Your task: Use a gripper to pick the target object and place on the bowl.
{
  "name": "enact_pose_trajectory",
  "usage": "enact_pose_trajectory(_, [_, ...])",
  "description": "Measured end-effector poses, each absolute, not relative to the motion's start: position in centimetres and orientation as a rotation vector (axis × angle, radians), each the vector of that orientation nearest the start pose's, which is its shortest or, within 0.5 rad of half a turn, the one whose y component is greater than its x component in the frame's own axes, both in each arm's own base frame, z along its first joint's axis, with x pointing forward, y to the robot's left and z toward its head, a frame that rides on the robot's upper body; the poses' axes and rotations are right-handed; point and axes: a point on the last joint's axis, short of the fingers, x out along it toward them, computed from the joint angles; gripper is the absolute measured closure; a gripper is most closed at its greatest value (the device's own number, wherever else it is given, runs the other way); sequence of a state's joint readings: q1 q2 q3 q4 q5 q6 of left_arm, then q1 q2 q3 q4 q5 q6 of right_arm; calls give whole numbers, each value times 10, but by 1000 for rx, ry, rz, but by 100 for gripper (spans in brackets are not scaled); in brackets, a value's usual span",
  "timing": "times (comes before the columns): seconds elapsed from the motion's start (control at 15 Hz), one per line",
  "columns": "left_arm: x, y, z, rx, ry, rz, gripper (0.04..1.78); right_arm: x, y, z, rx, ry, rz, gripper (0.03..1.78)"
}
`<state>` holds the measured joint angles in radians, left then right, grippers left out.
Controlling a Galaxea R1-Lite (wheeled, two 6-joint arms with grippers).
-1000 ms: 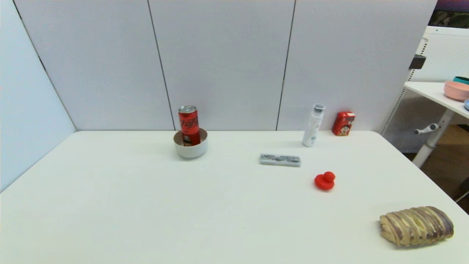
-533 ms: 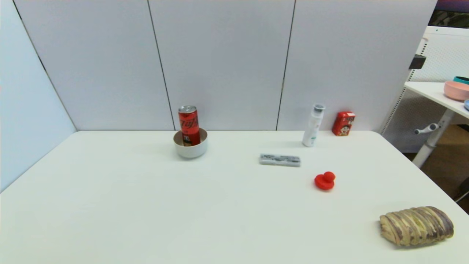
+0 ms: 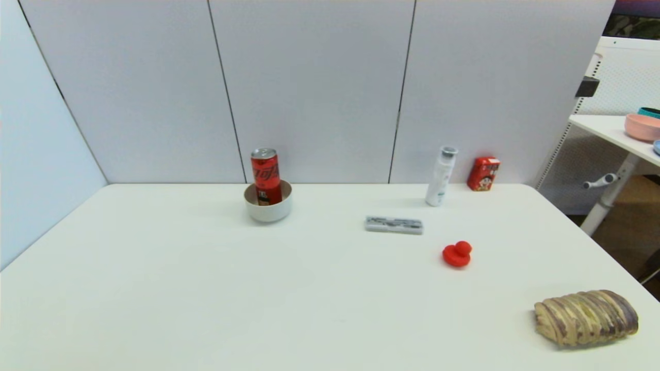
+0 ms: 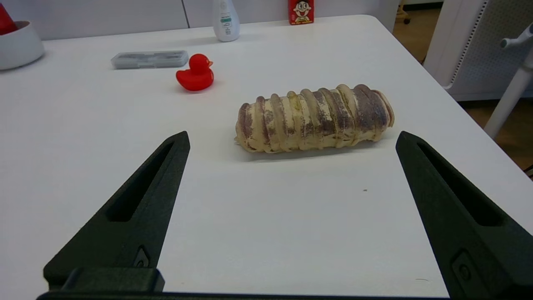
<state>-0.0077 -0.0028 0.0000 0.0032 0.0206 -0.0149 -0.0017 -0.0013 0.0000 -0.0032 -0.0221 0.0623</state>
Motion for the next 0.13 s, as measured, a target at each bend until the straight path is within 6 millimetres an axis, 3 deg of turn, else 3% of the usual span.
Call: enact_pose_trajectory(0.13, [-23,1,75,-15,0,13,11,-23,-1,76,76,-5,-26,10])
